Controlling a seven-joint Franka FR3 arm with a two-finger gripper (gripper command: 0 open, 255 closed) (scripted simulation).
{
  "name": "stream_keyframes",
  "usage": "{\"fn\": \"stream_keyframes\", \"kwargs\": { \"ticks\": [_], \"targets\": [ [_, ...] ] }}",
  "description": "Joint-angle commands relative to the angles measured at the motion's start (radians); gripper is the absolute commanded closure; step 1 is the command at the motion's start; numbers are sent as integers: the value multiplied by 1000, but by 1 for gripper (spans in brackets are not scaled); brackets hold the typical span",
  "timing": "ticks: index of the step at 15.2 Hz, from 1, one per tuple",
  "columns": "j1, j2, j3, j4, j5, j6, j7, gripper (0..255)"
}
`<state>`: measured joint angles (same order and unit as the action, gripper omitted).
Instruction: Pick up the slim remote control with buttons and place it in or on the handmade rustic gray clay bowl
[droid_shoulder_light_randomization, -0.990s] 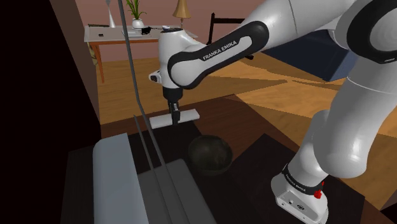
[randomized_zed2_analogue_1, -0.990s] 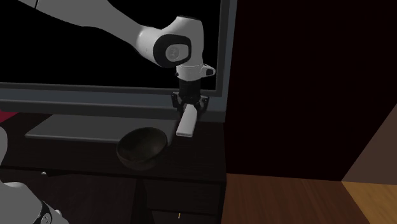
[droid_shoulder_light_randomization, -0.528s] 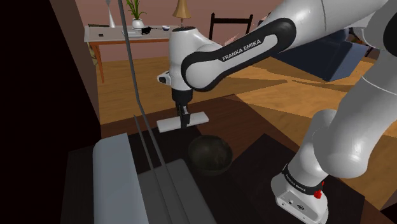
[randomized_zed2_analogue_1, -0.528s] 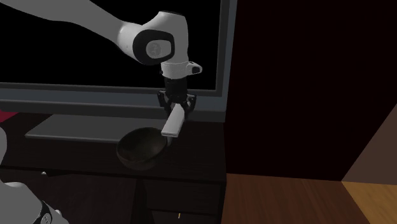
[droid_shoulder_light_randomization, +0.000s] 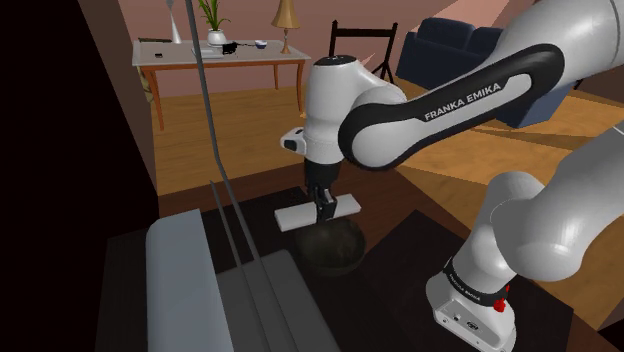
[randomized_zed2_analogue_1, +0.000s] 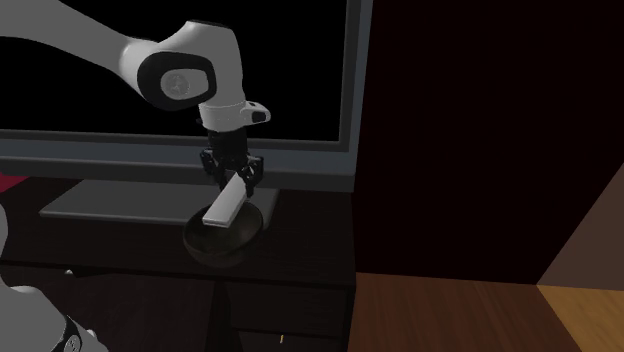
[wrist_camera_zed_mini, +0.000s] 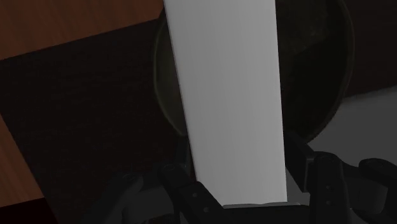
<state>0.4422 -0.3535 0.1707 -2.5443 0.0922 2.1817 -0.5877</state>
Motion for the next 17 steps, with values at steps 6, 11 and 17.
{"fn": "stream_keyframes", "kwargs": {
  "ticks": [6, 11, 17],
  "targets": [
    [4, 37, 11, -60, 4, 97, 7, 255],
    [2, 88, 16, -90, 1, 178, 10, 255],
    [2, 104, 18, -97, 0, 202, 11, 255]
  ]
}}
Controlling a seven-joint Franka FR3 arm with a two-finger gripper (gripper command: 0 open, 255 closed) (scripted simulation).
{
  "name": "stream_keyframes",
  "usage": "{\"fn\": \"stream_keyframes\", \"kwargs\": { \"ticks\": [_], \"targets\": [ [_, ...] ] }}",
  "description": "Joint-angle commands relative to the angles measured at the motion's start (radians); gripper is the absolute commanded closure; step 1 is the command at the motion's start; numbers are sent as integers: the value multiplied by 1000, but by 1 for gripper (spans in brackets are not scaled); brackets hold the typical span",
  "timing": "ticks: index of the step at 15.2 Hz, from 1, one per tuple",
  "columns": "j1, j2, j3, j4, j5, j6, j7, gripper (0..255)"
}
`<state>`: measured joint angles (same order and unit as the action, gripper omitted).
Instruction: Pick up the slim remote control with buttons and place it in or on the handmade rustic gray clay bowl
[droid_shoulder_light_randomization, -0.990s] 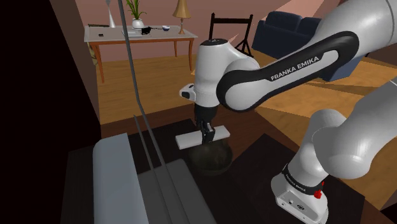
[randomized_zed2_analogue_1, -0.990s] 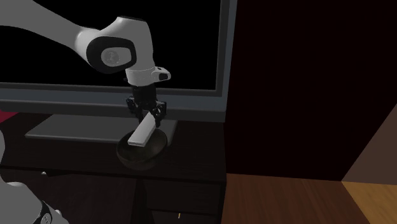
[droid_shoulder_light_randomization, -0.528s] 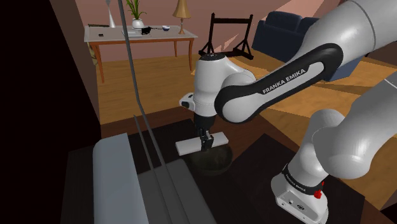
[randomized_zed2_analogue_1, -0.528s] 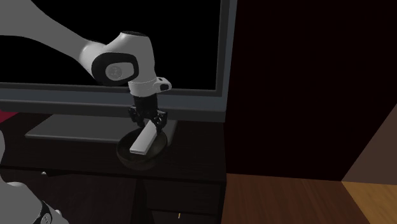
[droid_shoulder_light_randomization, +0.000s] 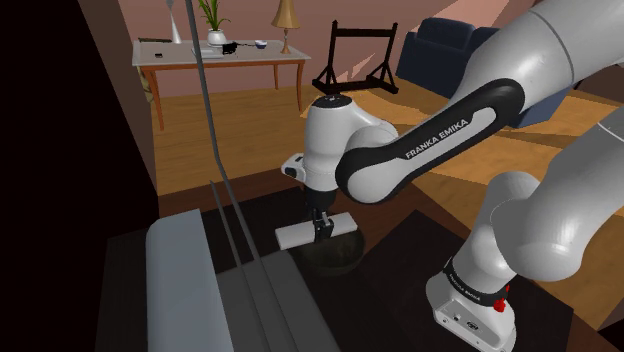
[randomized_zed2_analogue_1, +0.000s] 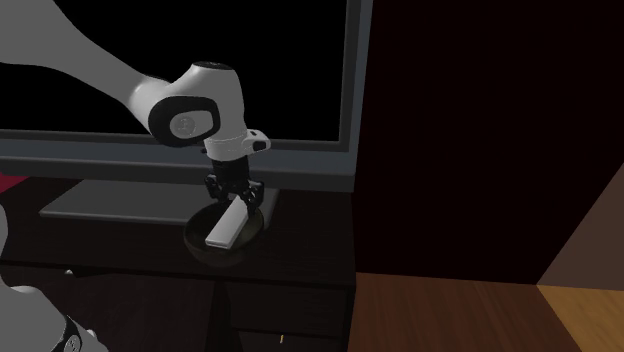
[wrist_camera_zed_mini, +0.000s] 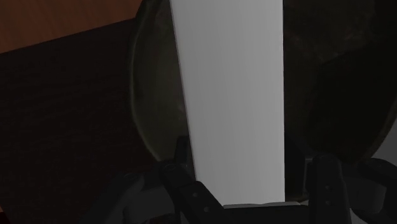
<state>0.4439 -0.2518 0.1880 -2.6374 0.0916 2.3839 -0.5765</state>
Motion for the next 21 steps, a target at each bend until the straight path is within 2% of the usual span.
{"fn": "stream_keyframes", "kwargs": {
  "ticks": [1, 3, 4, 9, 13, 21],
  "targets": [
    [0, 2, 0, -4, 0, -1, 0, 255],
    [0, 2, 0, -4, 0, -1, 0, 255],
    [0, 0, 0, -6, 1, -1, -1, 0],
    [0, 2, 0, -4, 0, -1, 0, 0],
    [2, -91, -11, 56, 5, -153, -7, 0],
    [2, -91, -11, 56, 5, -153, -7, 0]
  ]
}}
